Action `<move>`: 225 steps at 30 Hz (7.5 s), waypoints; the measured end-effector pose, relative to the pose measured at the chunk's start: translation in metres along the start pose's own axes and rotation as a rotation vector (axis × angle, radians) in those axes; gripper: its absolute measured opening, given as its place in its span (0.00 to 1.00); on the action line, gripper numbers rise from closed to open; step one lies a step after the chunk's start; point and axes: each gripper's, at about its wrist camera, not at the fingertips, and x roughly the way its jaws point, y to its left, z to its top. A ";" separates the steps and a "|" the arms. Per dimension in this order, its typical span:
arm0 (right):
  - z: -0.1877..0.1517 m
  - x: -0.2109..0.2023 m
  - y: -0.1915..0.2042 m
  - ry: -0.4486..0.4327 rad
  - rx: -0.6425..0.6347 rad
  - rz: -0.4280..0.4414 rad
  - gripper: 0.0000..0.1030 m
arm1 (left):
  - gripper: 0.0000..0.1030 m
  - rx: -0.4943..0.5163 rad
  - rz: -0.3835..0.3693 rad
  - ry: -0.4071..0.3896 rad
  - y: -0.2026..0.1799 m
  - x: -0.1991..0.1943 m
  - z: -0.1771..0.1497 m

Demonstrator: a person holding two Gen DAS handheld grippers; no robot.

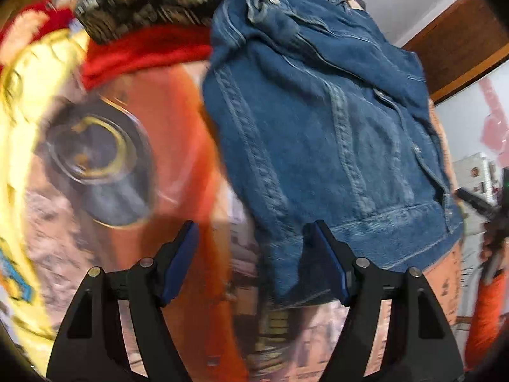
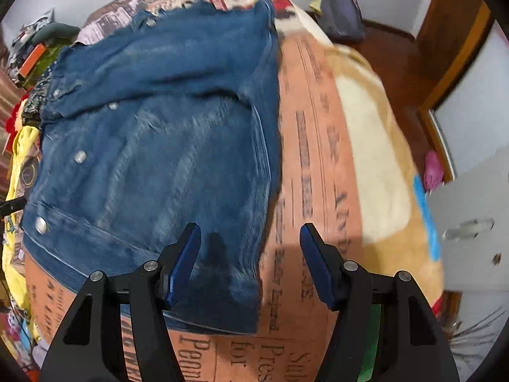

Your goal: Fold large clothes

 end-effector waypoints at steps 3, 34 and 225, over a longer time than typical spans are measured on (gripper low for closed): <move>-0.008 0.013 -0.005 0.021 0.039 0.021 0.59 | 0.70 -0.033 -0.043 -0.010 -0.003 0.006 -0.001; 0.071 -0.048 0.036 -0.348 -0.108 0.178 0.09 | 0.14 -0.013 -0.242 -0.398 -0.047 -0.109 0.060; 0.155 0.041 0.242 -0.132 -0.358 0.187 0.68 | 0.22 0.064 0.172 -0.833 -0.127 -0.126 0.124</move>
